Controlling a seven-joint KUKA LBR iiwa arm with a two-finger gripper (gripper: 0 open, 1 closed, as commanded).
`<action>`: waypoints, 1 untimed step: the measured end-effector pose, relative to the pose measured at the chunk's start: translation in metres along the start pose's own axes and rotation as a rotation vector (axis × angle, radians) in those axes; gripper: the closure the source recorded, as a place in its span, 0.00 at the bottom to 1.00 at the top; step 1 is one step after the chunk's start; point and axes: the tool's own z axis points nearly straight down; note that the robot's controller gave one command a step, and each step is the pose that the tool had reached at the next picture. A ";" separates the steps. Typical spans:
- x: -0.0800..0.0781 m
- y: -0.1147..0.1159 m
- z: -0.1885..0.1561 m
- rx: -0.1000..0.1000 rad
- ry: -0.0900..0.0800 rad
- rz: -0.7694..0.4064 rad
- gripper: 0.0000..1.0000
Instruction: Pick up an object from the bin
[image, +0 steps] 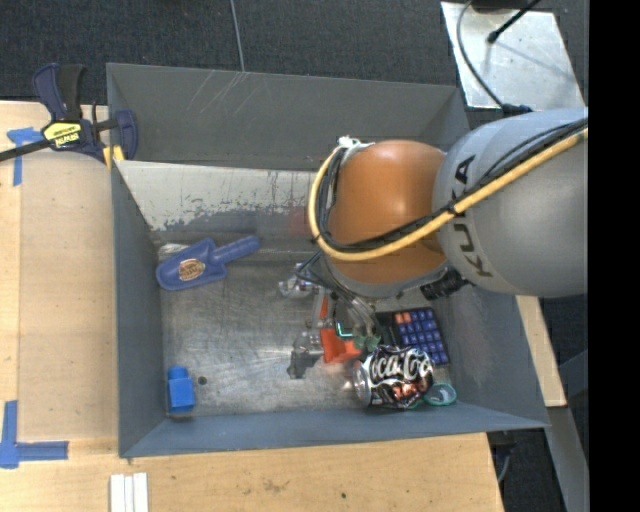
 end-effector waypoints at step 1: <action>-0.002 0.000 -0.004 -0.002 -0.007 0.002 0.00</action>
Offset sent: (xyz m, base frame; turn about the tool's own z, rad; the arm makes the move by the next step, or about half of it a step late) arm -0.0242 -0.0021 -0.0967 -0.0775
